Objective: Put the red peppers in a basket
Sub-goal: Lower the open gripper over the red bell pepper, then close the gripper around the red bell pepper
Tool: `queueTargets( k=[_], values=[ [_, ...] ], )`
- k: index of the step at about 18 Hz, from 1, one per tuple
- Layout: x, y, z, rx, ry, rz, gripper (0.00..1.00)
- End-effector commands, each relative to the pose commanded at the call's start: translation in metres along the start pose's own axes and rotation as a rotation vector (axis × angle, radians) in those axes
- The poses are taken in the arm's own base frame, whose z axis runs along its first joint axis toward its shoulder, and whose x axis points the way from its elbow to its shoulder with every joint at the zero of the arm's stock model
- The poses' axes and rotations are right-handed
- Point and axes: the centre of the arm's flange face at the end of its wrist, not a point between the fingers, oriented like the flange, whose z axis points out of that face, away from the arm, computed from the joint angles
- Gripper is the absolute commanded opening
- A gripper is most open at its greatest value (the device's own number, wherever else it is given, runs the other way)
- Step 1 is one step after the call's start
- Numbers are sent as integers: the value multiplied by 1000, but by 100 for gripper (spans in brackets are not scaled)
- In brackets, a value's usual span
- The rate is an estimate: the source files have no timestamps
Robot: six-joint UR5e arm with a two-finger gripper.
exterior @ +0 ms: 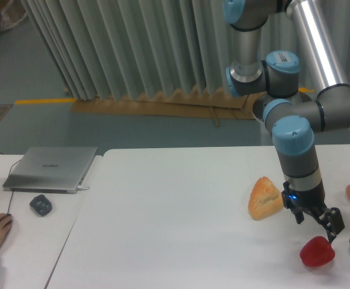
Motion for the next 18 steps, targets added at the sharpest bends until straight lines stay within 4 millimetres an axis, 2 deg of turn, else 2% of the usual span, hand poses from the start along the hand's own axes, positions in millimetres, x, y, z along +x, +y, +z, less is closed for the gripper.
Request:
queueTargets(
  k=[11, 12, 13, 14, 15, 18],
  values=[
    [6, -4, 36, -33, 47, -3, 100],
    [6, -3, 37, -33, 51, -4, 88],
    [6, -3, 35, -32, 52, -4, 63],
    [6, -1, 32, -29, 53, -2, 54],
    [6, -1, 32, -31, 53, 2, 51],
    [5, -1, 26, -15, 54, -3, 51]
  ],
)
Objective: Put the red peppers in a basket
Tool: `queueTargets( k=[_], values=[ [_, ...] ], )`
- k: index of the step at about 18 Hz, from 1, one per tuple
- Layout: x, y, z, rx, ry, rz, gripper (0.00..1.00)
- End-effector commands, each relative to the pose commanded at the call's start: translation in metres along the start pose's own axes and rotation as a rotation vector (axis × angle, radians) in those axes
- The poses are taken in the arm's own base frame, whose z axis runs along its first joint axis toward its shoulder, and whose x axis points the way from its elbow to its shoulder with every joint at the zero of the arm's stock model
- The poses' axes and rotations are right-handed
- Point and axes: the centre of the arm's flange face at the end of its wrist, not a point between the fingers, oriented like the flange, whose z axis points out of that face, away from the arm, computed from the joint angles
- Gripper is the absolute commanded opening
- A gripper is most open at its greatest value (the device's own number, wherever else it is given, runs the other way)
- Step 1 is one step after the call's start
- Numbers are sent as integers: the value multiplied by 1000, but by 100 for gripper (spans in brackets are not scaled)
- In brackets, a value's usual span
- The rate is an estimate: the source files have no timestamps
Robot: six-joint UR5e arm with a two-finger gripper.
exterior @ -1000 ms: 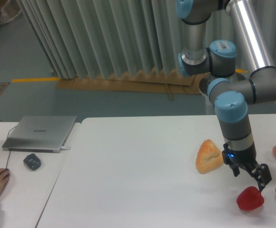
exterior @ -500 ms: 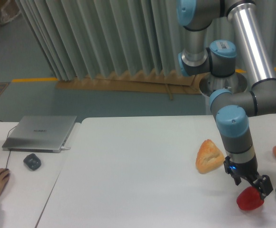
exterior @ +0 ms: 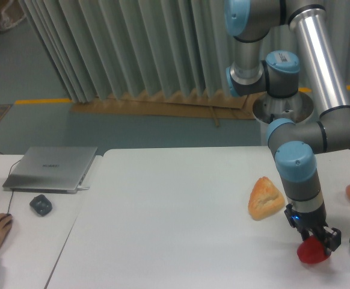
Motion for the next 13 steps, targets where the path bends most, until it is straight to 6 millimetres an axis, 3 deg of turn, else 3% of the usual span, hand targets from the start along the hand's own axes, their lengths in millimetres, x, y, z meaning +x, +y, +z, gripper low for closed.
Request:
queueTargets(
  k=[6, 7, 8, 10, 13],
  values=[
    [0, 11, -37, 61, 27, -14, 51],
    [1, 11, -41, 66, 23, -15, 49],
    [2, 11, -40, 61, 29, -15, 40],
    [4, 15, -43, 49, 39, -9, 40],
    [-9, 42, -63, 38, 54, 12, 40]
  ],
)
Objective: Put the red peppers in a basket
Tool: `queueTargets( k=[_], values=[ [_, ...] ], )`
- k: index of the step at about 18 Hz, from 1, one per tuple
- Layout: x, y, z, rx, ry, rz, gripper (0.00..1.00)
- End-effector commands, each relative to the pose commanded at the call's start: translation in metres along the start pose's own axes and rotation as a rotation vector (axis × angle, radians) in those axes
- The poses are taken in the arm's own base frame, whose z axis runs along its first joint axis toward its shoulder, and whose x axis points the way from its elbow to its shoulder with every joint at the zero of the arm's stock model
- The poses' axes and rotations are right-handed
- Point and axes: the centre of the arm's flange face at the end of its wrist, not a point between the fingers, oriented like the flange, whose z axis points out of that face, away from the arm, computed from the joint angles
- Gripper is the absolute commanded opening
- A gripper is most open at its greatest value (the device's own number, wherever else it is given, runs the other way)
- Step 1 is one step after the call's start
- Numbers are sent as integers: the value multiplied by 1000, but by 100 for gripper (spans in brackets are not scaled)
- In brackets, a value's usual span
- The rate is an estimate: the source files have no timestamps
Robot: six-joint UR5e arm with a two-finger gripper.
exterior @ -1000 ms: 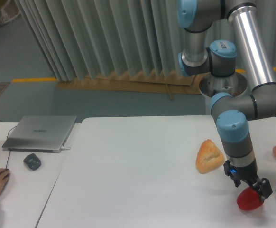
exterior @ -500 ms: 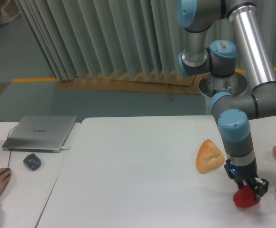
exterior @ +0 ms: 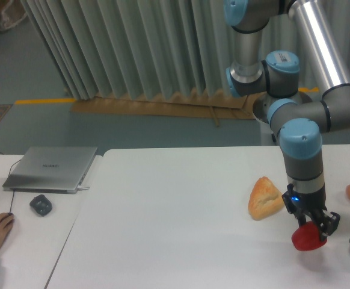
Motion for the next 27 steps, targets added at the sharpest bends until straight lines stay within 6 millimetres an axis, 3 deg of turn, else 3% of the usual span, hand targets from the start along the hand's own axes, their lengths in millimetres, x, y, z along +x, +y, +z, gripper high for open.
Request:
queueTargets(
  k=[5, 9, 13, 16, 19, 22, 27],
  values=[
    [-25, 54, -24, -18, 24, 176, 40],
    [-44, 90, -18, -7, 82, 290, 40],
    [-58, 143, -19, 5, 132, 436, 40],
    [-56, 167, -34, 8, 165, 471, 40],
    [-56, 177, -35, 9, 192, 496, 40],
    [-64, 203, -38, 20, 203, 576, 40],
    [-89, 267, -33, 44, 205, 728, 40]
  ],
)
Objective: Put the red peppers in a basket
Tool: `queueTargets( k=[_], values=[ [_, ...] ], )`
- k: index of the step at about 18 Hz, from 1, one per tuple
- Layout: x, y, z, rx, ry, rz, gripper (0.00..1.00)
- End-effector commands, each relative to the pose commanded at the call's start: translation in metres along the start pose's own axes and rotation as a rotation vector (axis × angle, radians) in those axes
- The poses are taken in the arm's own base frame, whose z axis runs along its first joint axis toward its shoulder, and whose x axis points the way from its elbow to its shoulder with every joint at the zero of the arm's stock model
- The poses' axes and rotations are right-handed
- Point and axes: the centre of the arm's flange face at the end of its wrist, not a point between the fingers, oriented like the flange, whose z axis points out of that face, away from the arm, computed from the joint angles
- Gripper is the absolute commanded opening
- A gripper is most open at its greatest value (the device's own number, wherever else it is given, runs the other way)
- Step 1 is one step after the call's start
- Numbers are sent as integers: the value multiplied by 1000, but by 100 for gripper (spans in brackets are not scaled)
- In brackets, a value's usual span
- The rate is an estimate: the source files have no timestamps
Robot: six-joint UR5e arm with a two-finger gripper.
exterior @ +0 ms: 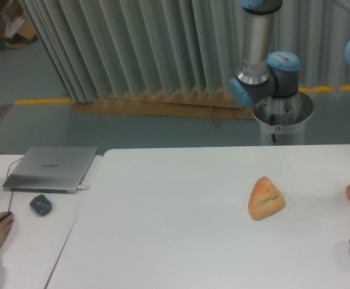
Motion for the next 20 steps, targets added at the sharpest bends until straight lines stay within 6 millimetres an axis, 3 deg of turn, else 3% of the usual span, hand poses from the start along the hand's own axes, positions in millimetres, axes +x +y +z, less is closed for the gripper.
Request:
queueTargets(
  k=[3, 5, 10, 16, 19, 20],
  values=[
    [11, 35, 3, -1, -1, 37, 40],
    [15, 46, 2, -3, -2, 69, 40],
    [10, 73, 22, -104, 60, 191, 40],
    [12, 95, 36, -101, 66, 211, 41],
    [9, 103, 39, -131, 42, 237, 51],
    [11, 106, 40, -129, 43, 231, 65]
  ],
)
